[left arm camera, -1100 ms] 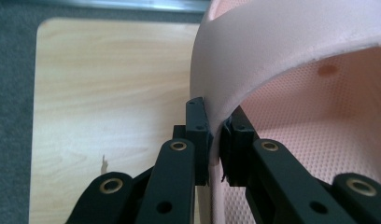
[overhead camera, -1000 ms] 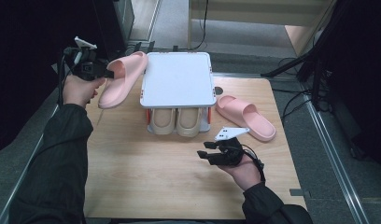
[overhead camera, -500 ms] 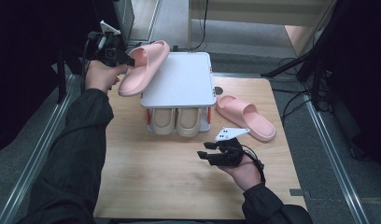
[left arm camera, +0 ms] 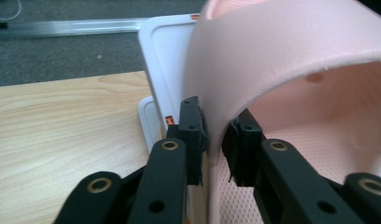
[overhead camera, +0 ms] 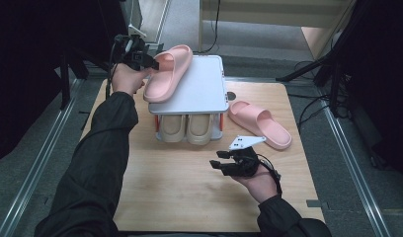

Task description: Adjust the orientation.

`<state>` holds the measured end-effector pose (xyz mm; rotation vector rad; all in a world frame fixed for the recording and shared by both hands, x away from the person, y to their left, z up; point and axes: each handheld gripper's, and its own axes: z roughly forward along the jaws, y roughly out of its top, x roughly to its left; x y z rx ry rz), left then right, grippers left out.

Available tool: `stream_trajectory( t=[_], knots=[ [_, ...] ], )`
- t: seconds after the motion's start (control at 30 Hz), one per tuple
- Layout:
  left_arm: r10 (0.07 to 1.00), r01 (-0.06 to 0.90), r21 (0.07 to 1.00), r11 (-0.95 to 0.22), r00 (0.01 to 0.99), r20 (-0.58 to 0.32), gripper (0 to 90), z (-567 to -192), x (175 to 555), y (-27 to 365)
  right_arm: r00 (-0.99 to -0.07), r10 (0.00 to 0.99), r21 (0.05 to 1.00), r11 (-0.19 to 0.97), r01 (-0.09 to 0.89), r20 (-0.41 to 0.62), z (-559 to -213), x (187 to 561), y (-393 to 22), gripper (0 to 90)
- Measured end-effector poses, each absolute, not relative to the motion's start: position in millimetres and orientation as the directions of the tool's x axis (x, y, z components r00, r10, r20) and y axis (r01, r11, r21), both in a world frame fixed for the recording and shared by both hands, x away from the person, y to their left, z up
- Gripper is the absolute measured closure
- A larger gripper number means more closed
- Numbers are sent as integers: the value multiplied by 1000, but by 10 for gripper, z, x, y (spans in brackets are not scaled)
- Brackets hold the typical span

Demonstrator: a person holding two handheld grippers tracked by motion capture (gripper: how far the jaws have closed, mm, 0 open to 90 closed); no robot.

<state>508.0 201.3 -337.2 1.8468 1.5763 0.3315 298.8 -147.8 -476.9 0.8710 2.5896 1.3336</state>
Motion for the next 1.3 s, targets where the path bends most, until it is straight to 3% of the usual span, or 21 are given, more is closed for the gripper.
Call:
stream_trajectory(
  t=[0.23, 0.63, 0.77, 1.3],
  knots=[
    [941, 765, 635, -104, 282, -185, 709, -3351, 5030, 1929, -825, 540, 773, 448, 450, 168, -4779, 3005, -1474, 547],
    [927, 771, 628, -108, 306, -216, 677, -3341, 4972, 1911, -829, 534, 771, 454, 446, 165, -4784, 3019, -1449, 551],
    [916, 767, 635, -89, 314, -250, 649, -3346, 4966, 1952, -829, 534, 772, 453, 446, 165, -4780, 3016, -1450, 556],
    [907, 748, 657, -97, 338, -250, 559, -3140, 4765, 2268, -827, 539, 795, 426, 432, 160, -4712, 3032, -1502, 572]
  ],
)
